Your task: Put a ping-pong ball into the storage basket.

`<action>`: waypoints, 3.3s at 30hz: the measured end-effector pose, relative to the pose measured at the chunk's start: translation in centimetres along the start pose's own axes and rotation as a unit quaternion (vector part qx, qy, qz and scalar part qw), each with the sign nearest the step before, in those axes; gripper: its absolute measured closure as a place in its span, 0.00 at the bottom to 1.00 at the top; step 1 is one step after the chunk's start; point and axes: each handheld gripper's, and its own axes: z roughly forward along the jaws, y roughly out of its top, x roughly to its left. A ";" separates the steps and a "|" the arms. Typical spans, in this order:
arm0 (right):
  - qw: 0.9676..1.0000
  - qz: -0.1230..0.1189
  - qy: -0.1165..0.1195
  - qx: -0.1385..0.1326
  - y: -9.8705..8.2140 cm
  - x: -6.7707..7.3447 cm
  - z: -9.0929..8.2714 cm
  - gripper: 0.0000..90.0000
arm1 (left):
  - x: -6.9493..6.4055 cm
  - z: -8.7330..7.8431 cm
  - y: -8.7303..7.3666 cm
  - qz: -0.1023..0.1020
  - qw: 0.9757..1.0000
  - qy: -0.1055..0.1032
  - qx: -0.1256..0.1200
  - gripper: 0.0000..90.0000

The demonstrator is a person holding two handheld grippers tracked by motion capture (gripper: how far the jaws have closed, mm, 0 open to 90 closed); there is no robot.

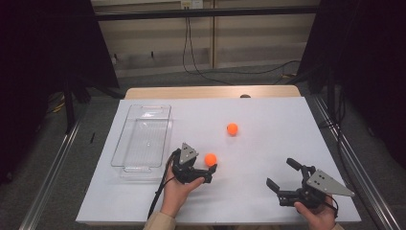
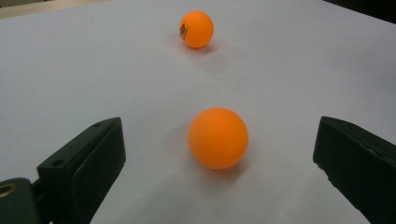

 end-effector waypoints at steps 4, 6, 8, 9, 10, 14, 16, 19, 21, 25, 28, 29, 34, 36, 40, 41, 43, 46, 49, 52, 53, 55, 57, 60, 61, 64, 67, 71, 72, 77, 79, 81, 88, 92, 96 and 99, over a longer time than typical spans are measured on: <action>1.000 0.003 -0.003 -0.002 0.0 0.0 0.0 0.01 | 0.1 0.1 0.0 0.003 1.000 0.005 0.005 0.03; 1.000 -0.002 0.000 -0.002 0.0 -0.1 0.0 0.01 | 0.2 0.1 0.1 0.005 1.000 0.008 0.004 0.03; 1.000 0.004 -0.001 -0.003 0.0 0.0 0.0 0.01 | 0.2 0.2 0.1 0.005 1.000 0.005 0.006 0.03; 1.000 0.003 -0.003 -0.002 0.0 0.0 0.0 0.01 | 0.1 0.2 0.1 0.003 1.000 0.009 0.006 0.03; 1.000 0.004 -0.002 -0.002 0.0 0.0 0.0 0.01 | 0.1 0.3 0.2 0.003 1.000 0.011 0.006 0.03; 1.000 -0.001 -0.001 -0.001 0.0 -0.1 0.0 0.01 | 0.2 0.4 0.3 0.001 1.000 0.008 0.006 0.03; 1.000 -0.002 0.000 0.000 0.0 -0.1 0.0 0.01 | 0.3 0.5 0.3 0.000 1.000 0.005 0.004 0.03; 1.000 -0.005 0.001 0.001 0.0 -0.1 0.0 0.01 | 0.4 0.5 0.3 0.001 1.000 0.005 0.007 0.03; 1.000 -0.002 0.000 0.001 0.0 -0.1 0.0 0.01 | 0.4 0.5 0.3 -0.003 1.000 0.010 0.006 0.03; 1.000 -0.001 0.004 0.000 -0.1 -0.1 0.1 0.01 | 0.4 0.6 0.3 -0.002 1.000 0.007 0.011 0.03; 1.000 -0.004 0.003 0.002 -0.1 -0.1 0.2 0.01 | 0.5 0.7 0.3 0.001 1.000 0.009 0.014 0.03; 1.000 -0.005 0.002 0.001 -0.1 -0.1 0.2 0.01 | 0.5 0.8 0.2 -0.002 1.000 0.009 0.015 0.03; 1.000 -0.002 0.001 0.001 0.0 0.0 0.1 0.01 | 0.4 0.9 0.2 -0.002 1.000 0.009 0.016 0.03; 1.000 -0.006 0.005 0.003 0.0 0.0 0.1 0.01 | 0.4 1.0 0.2 0.003 1.000 0.008 0.022 0.03; 1.000 -0.001 0.003 -0.001 0.0 0.0 0.2 0.01 | 0.4 1.2 0.3 0.007 1.000 0.010 0.022 0.03; 1.000 -0.003 0.001 0.001 0.0 0.0 0.1 0.01 | 0.4 1.2 0.3 0.006 1.000 0.012 0.024 0.03; 1.000 -0.003 0.004 0.002 0.0 0.0 0.1 0.01 | 0.5 1.2 0.4 0.004 1.000 0.015 0.024 0.03; 1.000 -0.002 0.005 0.000 0.0 -0.1 0.2 0.01 | 0.5 1.5 0.5 0.004 1.000 0.012 0.026 0.03; 1.000 -0.004 0.004 0.000 0.0 -0.1 0.1 0.01 | 0.3 1.6 0.6 0.008 1.000 0.013 0.026 0.03; 1.000 -0.003 0.002 0.001 0.0 -0.1 0.2 0.01 | 0.5 1.7 0.7 0.014 0.999 0.010 0.031 0.03; 1.000 -0.003 0.002 0.000 0.0 -0.1 0.2 0.01 | 0.5 1.8 0.7 0.012 0.999 0.011 0.030 0.03; 1.000 -0.004 0.006 0.001 0.1 -0.1 0.1 0.01 | 0.6 2.0 0.6 0.006 0.999 0.018 0.033 0.03; 1.000 -0.003 0.005 0.000 0.1 -0.1 0.1 0.01 | 0.6 2.1 0.6 0.006 0.999 0.016 0.034 0.04; 1.000 -0.003 0.005 0.001 0.0 -0.2 0.1 0.01 | 0.8 2.1 0.7 0.008 0.999 0.013 0.034 0.05; 1.000 -0.003 0.006 0.001 0.0 -0.2 0.1 0.01 | 0.7 2.2 0.7 0.003 0.999 0.013 0.033 0.06; 1.000 -0.001 0.005 -0.002 0.1 -0.2 0.1 0.01 | 0.7 2.6 0.6 -0.001 0.999 0.009 0.045 0.08; 1.000 -0.002 0.006 0.000 0.1 -0.2 0.1 0.01 | 0.7 2.7 0.6 0.005 0.999 0.007 0.049 0.09; 1.000 -0.002 0.006 -0.001 0.0 -0.2 0.2 0.01 | 0.8 2.6 0.7 0.009 0.999 0.005 0.049 0.18; 1.000 0.000 0.005 -0.001 0.0 -0.1 0.2 0.01 | 0.8 2.7 0.7 0.010 0.999 -0.002 0.051 0.20; 1.000 0.001 0.005 0.001 0.0 -0.1 0.2 0.01 | 0.5 2.9 0.9 0.015 0.998 -0.004 0.059 0.24; 1.000 0.000 0.006 0.003 0.0 -0.1 0.2 0.01 | 0.5 2.9 1.0 0.024 0.997 -0.006 0.067 0.28; 1.000 -0.003 0.006 0.002 0.0 -0.1 0.2 0.01 | 0.6 2.9 1.0 0.026 0.997 -0.011 0.071 0.30; 1.000 -0.001 0.005 0.001 0.0 -0.1 0.2 0.02 | 0.7 3.1 1.1 0.019 0.997 -0.017 0.077 0.36; 1.000 -0.002 0.008 0.001 0.0 -0.1 0.3 0.02 | 0.7 3.2 1.1 0.016 0.996 -0.021 0.080 0.39; 1.000 0.000 0.005 0.001 0.0 -0.1 0.3 0.02 | 0.6 3.3 1.1 0.022 0.996 -0.029 0.086 0.41; 1.000 -0.004 0.008 0.001 0.0 -0.1 0.3 0.02 | 0.5 3.5 1.0 0.017 0.995 -0.032 0.089 0.43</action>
